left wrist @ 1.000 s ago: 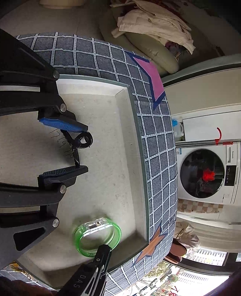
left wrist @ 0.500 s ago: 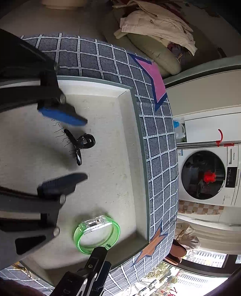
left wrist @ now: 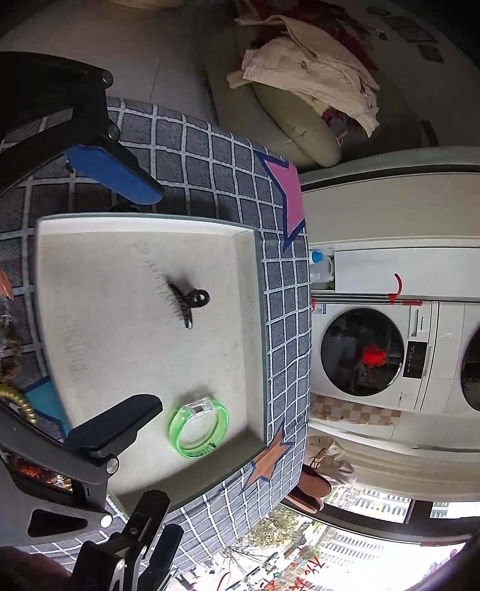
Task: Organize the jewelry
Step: 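Open the right tool to drop the bangle while the left tool releases the clip, then grasp the crystal chain bracelet with the left tool while the right grasps the orange coil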
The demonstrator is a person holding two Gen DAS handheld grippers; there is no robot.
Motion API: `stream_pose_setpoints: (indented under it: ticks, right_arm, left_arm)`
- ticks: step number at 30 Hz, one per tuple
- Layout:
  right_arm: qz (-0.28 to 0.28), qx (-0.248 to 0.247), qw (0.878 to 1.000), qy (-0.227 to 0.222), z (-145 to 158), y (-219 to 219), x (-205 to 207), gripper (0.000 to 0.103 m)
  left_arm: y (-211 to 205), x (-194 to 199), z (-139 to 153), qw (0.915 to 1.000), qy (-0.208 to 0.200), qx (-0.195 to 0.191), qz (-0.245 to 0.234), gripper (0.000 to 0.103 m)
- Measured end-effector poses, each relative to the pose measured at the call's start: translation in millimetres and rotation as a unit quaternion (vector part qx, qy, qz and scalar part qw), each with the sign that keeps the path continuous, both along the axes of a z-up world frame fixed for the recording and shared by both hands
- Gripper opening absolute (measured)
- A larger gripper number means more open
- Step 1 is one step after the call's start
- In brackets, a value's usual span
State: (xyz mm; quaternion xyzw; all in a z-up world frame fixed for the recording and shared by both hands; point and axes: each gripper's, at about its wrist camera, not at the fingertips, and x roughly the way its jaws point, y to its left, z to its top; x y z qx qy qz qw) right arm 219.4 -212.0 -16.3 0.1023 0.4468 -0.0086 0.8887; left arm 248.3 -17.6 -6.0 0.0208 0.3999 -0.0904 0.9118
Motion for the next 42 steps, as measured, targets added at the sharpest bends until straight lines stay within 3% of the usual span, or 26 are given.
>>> stream_pose_setpoints:
  ticks: [5, 13, 16, 29, 36, 42]
  right_arm:
    - [0.008, 0.015, 1.000, 0.006, -3.1, 6.8, -38.4, 0.085]
    - [0.004, -0.005, 0.999, 0.032, -22.1, 12.1, -84.4, 0.085]
    - [0.001, -0.017, 0.999, 0.046, -30.7, 10.4, -95.0, 0.085]
    - [-0.033, -0.031, 0.997, 0.069, -49.7, -3.5, -109.7, 0.085]
    - [-0.018, -0.064, 0.995, 0.073, -53.9, 8.5, -107.2, 0.070]
    - [-0.002, -0.101, 0.992, 0.072, -55.4, 18.2, -108.4, 0.066]
  left_arm:
    - [19.6, -40.2, -8.1, 0.9998, -0.005, 0.012, 0.013, 0.103]
    - [44.6, -77.0, -43.6, 0.9976, 0.049, -0.022, 0.044, 0.103]
    - [48.0, -81.4, -54.6, 0.9966, 0.060, -0.018, 0.053, 0.103]
    - [53.1, -87.0, -68.4, 0.9951, 0.077, 0.001, 0.062, 0.103]
    - [47.5, -84.7, -73.3, 0.9944, 0.090, 0.011, 0.055, 0.103]
    - [33.0, -85.7, -69.4, 0.9959, 0.083, 0.021, 0.030, 0.101]
